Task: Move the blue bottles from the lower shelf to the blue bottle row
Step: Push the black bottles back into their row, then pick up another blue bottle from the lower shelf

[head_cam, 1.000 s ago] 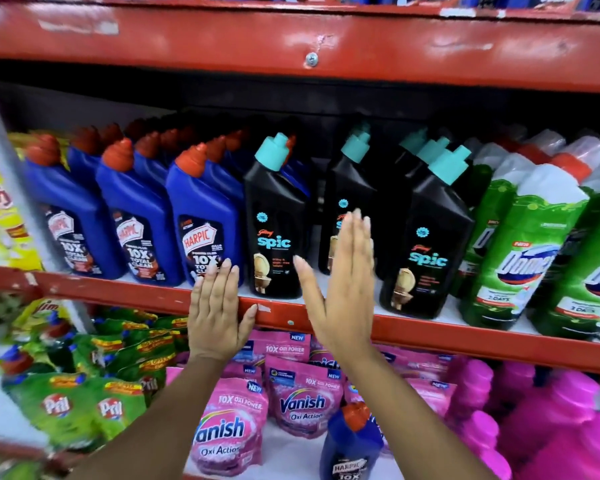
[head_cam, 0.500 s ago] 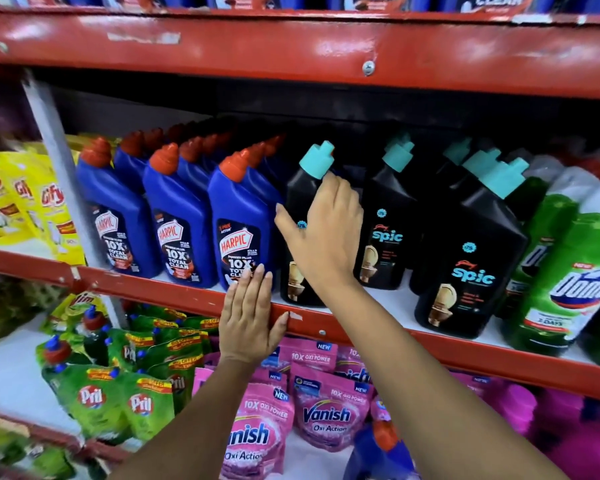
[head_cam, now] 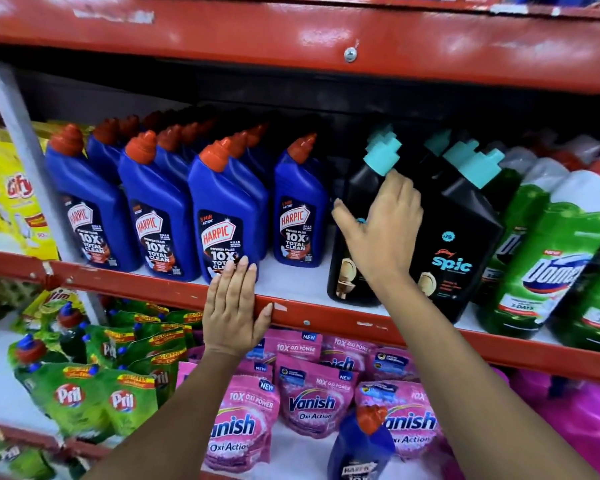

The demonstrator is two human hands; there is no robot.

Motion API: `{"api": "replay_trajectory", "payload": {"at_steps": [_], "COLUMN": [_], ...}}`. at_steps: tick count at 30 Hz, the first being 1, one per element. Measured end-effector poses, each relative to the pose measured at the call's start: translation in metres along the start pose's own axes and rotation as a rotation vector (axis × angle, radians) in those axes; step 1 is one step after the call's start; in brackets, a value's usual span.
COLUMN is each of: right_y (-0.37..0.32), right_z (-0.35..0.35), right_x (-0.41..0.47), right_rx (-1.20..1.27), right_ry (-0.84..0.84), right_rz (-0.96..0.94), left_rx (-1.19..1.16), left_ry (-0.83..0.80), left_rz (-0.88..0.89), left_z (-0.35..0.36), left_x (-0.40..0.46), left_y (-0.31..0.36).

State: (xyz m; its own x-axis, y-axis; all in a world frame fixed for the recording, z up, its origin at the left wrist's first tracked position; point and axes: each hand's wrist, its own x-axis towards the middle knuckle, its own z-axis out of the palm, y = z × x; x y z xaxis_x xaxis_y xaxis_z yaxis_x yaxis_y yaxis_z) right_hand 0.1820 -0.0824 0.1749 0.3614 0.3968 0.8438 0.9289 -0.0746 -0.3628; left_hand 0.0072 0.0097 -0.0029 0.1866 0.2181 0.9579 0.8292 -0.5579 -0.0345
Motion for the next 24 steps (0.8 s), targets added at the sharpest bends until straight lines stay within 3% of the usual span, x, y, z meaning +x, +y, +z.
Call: {"api": "replay_trajectory", "payload": {"at_steps": [12, 20, 24], "right_y": [0.012, 0.064, 0.094], "right_z": [-0.012, -0.033, -0.035], "right_x": [-0.040, -0.181, -0.245], "right_rx": [0.111, 0.144, 0.141], "right_ry": [-0.053, -0.204, -0.338], "right_rz": [-0.040, -0.093, 0.083], "left_rx": [0.000, 0.004, 0.010], "left_ry": [0.007, 0.046, 0.056], "left_rz": [-0.005, 0.016, 0.016], "left_z": [0.000, 0.004, 0.005], "left_x": [-0.002, -0.004, -0.008], "left_y": [0.001, 0.000, 0.000]}}
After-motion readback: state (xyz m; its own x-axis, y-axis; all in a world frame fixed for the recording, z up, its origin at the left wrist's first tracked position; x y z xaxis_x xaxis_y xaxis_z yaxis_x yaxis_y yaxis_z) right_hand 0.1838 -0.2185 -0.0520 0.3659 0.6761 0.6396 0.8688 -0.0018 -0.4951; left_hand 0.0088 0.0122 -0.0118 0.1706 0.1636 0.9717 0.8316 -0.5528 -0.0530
